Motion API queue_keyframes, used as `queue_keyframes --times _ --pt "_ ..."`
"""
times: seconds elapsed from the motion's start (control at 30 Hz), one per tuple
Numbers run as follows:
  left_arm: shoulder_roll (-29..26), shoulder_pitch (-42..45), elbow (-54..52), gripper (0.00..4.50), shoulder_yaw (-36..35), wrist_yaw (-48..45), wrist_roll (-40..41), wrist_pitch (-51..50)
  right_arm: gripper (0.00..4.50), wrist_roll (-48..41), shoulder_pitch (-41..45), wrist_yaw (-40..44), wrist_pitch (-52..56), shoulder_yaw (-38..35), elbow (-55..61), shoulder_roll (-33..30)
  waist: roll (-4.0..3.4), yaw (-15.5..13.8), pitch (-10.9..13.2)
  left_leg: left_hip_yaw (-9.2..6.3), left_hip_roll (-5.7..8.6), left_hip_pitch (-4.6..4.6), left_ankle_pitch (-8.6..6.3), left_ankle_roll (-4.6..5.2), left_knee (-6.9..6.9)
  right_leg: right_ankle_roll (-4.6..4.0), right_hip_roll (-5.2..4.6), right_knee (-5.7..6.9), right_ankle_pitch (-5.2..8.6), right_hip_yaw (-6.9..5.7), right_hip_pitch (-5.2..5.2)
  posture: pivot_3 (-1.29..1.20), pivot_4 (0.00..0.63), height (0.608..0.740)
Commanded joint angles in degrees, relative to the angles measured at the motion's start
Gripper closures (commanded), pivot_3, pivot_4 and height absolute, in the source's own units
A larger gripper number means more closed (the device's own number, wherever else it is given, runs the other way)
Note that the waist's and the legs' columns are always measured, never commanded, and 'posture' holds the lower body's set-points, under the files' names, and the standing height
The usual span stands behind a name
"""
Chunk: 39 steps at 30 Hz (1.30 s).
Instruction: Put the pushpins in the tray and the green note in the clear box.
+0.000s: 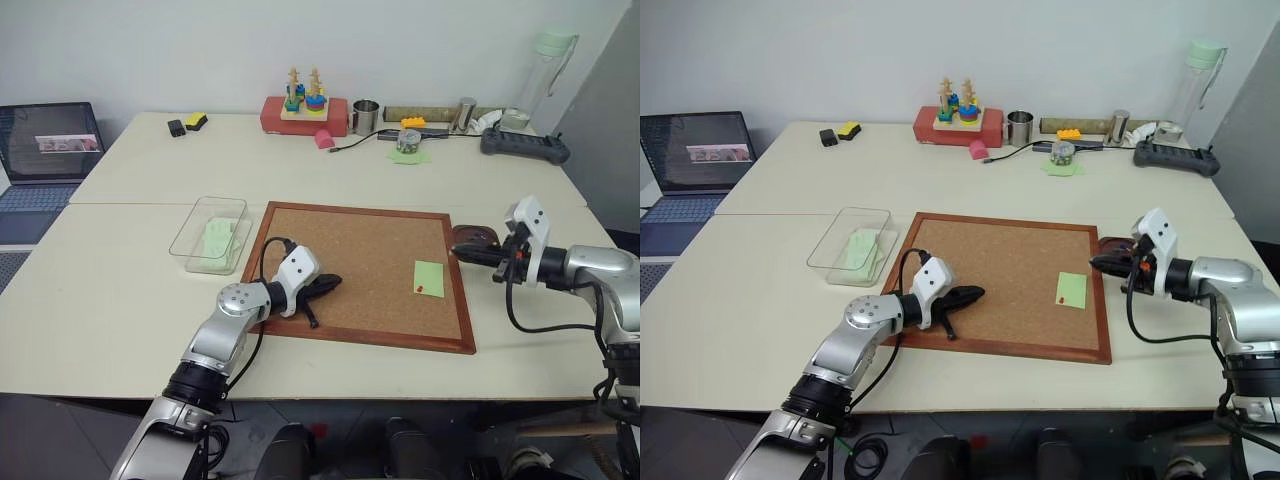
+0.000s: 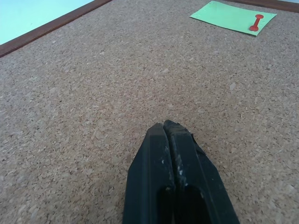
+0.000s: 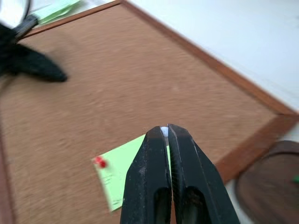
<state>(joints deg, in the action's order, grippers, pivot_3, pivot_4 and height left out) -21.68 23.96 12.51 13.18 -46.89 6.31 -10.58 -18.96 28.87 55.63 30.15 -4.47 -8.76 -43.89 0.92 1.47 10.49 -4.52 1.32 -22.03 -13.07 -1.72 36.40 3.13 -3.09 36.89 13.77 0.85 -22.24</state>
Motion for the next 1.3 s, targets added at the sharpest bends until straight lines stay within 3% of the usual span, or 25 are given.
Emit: queue_keyframes --times 0.03,0.3,0.4,0.77,0.8,0.93,1.13,1.3 --pt "-0.3 -1.8 2.6 4.5 2.2 -0.4 -2.4 -1.5 4.47 5.5 2.5 -8.1 -4.2 -0.4 -5.5 1.0 0.0 0.0 0.0 0.0 0.0 0.0 0.0 0.0 0.0 0.0 0.0 0.0 0.0 0.0 0.0 0.0 0.15 0.74" --pt "-0.4 -2.0 2.5 4.5 2.3 -0.5 -2.5 -1.4 4.47 11.3 4.0 -13.6 -6.3 2.3 -10.6 2.6 -0.01 0.0 0.0 0.02 0.01 0.05 0.01 0.0 -0.19 -0.04 0.0 -0.01 0.05 0.01 -0.03 0.0 0.15 0.74" --pt "-0.4 -2.0 2.5 4.5 2.2 -0.4 -2.5 -1.4 4.03 12.5 4.7 -15.0 -7.2 2.6 -11.9 3.0 -0.01 0.1 0.0 0.02 0.01 0.06 0.01 0.0 -0.19 -0.04 0.0 -0.01 0.05 0.01 -0.02 0.0 0.15 0.74" --pt "-0.4 -2.3 2.0 4.5 2.2 -0.1 -2.5 -1.6 1.8 11.8 5.9 -16.6 -7.2 0.1 -9.7 3.4 -0.01 0.1 0.0 0.03 0.0 0.08 0.01 0.0 -0.24 -0.03 0.01 -0.01 0.05 0.02 -0.02 0.0 0.15 0.74" --pt "-0.4 -2.4 2.0 4.5 2.1 -0.1 -2.5 -1.6 1.44 11.1 5.7 -15.8 -7.1 -0.2 -8.7 3.3 -0.01 0.1 0.0 0.03 0.0 0.08 0.01 0.0 -0.24 -0.03 0.01 -0.01 0.06 0.01 -0.02 0.0 0.15 0.74" --pt "-0.4 -2.3 2.0 4.5 2.2 -0.1 -2.5 -1.7 0.76 6.7 2.1 -7.6 -6.0 0.1 -1.0 1.8 -0.01 0.0 0.0 0.03 0.0 0.08 0.01 0.0 -0.27 -0.03 0.01 -0.02 0.07 0.02 -0.02 0.0 0.15 0.74" --pt "-0.1 -2.0 2.5 4.5 2.3 -0.2 -2.5 -1.4 0.76 1.9 -4.9 1.5 -2.8 3.1 10.5 -0.4 0.0 0.0 0.0 -0.02 0.01 0.08 0.0 0.0 -0.3 0.0 0.0 -0.03 0.12 -0.02 0.0 0.0 0.15 0.74" --pt "-0.1 -1.9 2.7 4.5 2.3 -0.2 -2.6 -1.3 0.76 1.2 -8.5 3.2 -1.0 6.5 15.4 0.1 0.0 0.0 0.0 -0.04 -0.01 0.1 0.0 0.0 -0.3 -0.01 0.0 -0.02 0.13 -0.02 0.0 0.0 0.15 0.74"
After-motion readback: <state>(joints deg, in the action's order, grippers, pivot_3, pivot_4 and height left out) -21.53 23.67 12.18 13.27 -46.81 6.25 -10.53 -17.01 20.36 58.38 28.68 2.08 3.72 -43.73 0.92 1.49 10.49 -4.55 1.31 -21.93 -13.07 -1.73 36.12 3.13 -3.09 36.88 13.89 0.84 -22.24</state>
